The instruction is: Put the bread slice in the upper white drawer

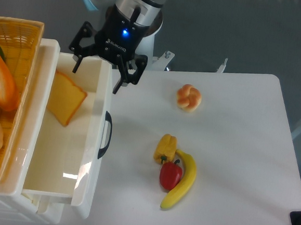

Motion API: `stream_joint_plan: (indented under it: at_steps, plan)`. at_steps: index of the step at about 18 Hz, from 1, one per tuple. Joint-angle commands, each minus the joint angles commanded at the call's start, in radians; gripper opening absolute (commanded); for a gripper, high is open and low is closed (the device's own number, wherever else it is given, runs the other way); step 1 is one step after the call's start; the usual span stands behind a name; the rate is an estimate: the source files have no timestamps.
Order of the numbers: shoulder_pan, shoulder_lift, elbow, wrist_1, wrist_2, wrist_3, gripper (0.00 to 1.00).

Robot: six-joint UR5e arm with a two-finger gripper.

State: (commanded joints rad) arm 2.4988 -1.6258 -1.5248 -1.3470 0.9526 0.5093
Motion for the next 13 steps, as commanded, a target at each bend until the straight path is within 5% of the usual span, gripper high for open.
stream_joint_plan:
  at_steps: [3,13]
  plan:
    - [0.025,-0.02,0.005,0.058,0.03,0.037,1.0]
    - [0.02,-0.078,0.017,0.065,0.328,0.428,1.0]
